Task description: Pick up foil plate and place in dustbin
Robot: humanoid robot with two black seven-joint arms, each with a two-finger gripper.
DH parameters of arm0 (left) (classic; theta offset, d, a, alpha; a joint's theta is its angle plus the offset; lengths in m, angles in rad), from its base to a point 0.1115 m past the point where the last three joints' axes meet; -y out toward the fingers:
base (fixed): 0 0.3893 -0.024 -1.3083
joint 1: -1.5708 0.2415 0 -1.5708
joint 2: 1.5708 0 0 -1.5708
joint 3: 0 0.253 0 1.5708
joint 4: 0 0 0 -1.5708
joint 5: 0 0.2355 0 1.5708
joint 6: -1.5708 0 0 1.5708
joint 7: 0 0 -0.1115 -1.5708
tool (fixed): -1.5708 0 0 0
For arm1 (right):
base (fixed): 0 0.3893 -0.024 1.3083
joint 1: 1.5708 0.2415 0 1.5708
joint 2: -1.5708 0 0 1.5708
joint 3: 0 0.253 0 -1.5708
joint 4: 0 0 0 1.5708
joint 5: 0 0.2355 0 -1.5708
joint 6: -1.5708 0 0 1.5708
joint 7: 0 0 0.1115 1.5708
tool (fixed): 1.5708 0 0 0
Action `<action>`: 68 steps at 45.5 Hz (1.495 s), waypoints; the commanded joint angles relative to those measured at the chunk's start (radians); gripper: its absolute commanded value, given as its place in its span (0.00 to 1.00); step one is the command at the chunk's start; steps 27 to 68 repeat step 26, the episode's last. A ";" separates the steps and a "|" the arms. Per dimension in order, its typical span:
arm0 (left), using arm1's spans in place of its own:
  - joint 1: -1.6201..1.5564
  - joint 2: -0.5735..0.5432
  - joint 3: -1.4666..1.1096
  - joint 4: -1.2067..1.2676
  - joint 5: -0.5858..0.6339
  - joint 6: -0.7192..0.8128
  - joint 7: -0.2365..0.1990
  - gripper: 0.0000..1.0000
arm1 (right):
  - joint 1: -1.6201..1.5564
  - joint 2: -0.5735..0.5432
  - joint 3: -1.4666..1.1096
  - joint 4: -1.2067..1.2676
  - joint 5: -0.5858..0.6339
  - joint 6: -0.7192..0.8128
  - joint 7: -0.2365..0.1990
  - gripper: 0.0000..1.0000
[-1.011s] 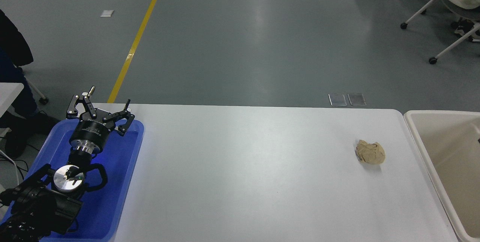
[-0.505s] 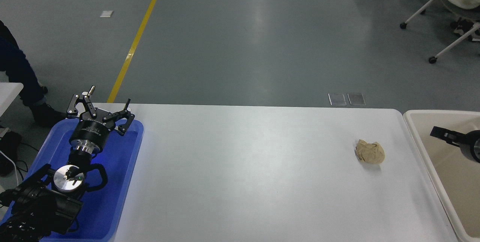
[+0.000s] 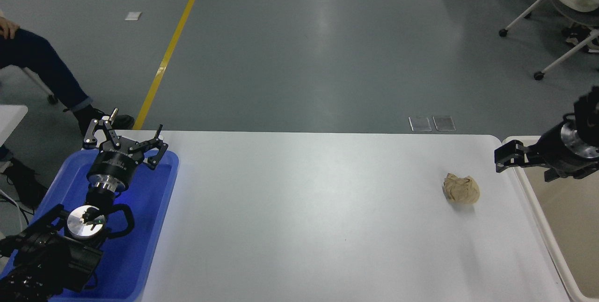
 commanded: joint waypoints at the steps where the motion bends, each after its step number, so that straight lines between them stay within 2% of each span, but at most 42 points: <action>1: 0.000 0.000 0.000 0.000 0.000 0.000 0.000 1.00 | 0.235 0.146 -0.101 0.044 0.002 0.093 0.000 1.00; 22: 0.000 0.000 0.000 0.001 0.000 0.000 0.000 1.00 | 0.332 0.165 -0.087 0.058 0.007 0.093 0.005 1.00; 68: 0.000 0.000 0.000 0.001 0.000 0.000 0.000 1.00 | 0.332 0.166 -0.091 0.058 0.007 0.093 0.005 1.00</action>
